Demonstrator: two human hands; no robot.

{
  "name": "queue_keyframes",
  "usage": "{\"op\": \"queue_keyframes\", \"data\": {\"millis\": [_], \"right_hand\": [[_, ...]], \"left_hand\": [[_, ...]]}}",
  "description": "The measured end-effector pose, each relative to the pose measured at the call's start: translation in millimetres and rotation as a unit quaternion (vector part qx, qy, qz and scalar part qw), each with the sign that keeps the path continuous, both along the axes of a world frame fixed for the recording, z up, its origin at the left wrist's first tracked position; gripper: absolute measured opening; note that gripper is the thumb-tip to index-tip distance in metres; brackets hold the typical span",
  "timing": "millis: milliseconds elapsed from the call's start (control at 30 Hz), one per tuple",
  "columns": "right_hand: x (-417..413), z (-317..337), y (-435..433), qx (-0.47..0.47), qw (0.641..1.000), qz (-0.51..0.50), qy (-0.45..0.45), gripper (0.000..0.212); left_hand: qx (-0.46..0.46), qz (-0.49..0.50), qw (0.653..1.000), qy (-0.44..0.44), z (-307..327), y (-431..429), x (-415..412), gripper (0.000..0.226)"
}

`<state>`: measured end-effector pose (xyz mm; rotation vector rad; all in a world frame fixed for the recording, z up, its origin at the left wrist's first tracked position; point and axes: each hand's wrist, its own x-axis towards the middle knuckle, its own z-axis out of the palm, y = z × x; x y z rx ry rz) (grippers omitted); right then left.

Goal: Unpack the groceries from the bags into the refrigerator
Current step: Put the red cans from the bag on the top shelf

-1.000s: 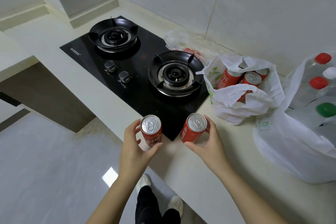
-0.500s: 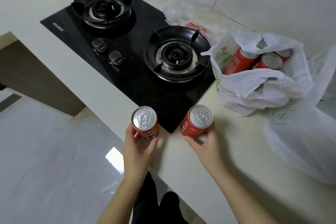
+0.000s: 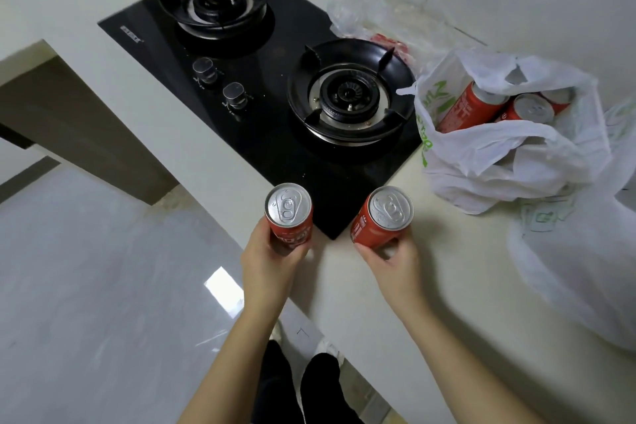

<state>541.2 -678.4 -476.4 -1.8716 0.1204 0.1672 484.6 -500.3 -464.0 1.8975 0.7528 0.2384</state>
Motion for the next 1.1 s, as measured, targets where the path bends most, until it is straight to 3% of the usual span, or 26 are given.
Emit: {"op": "queue_keyframes", "data": {"millis": [267,500,700,933,1100], "right_hand": [[-11.0,42.6,23.3,-0.007,0.997,0.039,-0.069,0.059],[-42.8,96.6,77.8,0.094,0.984,0.129,-0.080,0.065],[-94.0,138.3,139.3,0.159,0.966,0.185,-0.083,0.062],[-166.1,197.7,214.0,0.175,0.931,0.300,-0.114,0.059],[-219.2,232.2,266.7,0.199,0.882,0.408,-0.129,0.062]], "left_hand": [[-0.037,0.037,0.997,-0.053,47.1,8.0,-32.8,0.039],[-0.044,0.126,0.985,-0.105,96.5,49.3,-84.2,0.047],[0.008,0.190,0.966,-0.173,148.0,95.6,-157.2,0.052],[0.038,0.286,0.925,-0.245,202.9,138.8,-261.1,0.051],[0.073,0.363,0.887,-0.275,235.0,161.8,-330.9,0.052]]}}
